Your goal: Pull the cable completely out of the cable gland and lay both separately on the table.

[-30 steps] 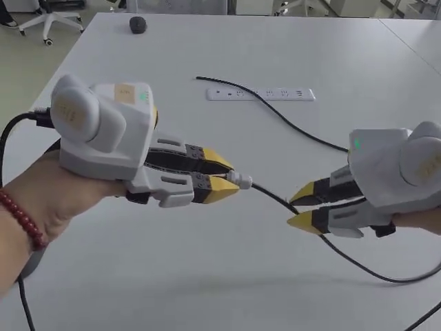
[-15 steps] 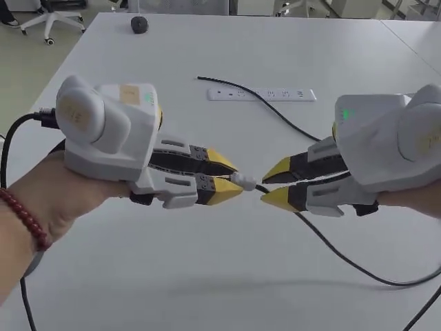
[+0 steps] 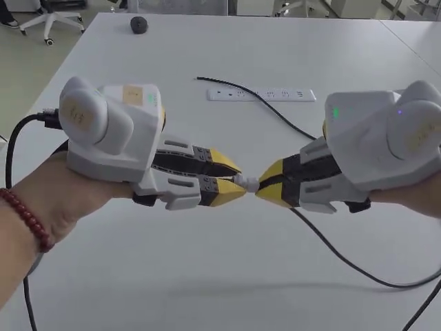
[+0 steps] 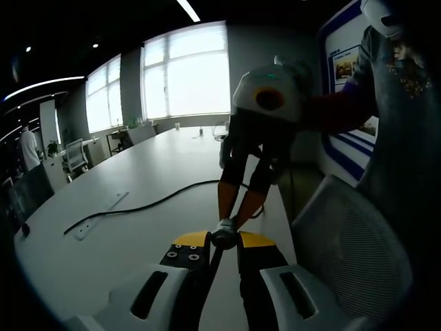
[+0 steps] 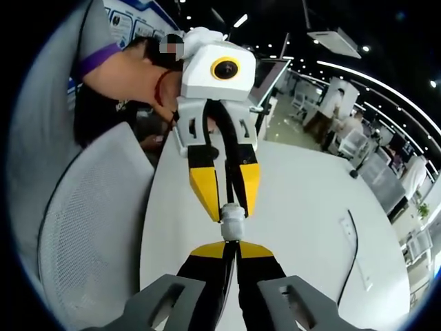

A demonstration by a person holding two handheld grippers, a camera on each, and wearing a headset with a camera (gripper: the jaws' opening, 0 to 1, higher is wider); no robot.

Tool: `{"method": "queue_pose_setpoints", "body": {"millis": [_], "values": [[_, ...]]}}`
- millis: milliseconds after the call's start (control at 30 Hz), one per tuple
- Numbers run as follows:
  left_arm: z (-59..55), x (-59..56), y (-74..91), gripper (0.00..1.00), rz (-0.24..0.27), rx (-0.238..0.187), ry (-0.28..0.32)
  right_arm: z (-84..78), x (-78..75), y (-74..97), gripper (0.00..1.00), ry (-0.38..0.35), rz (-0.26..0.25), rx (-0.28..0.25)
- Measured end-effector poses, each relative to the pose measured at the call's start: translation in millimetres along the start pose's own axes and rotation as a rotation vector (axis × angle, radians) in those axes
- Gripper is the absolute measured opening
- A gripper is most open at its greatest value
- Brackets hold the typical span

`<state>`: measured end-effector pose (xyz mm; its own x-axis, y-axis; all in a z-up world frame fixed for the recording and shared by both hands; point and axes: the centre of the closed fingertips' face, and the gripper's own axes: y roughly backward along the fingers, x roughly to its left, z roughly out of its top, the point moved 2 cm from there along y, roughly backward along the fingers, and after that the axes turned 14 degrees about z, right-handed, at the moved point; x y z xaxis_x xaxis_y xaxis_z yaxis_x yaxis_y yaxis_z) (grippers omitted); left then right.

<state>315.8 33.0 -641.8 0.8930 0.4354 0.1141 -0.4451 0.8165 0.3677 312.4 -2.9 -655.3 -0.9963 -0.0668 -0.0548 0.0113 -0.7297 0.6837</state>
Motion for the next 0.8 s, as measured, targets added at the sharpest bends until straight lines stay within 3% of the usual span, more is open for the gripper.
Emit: {"method": "queue_pose_setpoints", "body": {"millis": [800], "values": [[-4.3, 10.2, 10.5, 0.16, 0.032, 0.006, 0.002, -43.2, -8.6, 6.5, 0.00, -0.067, -0.023, 0.079]]}}
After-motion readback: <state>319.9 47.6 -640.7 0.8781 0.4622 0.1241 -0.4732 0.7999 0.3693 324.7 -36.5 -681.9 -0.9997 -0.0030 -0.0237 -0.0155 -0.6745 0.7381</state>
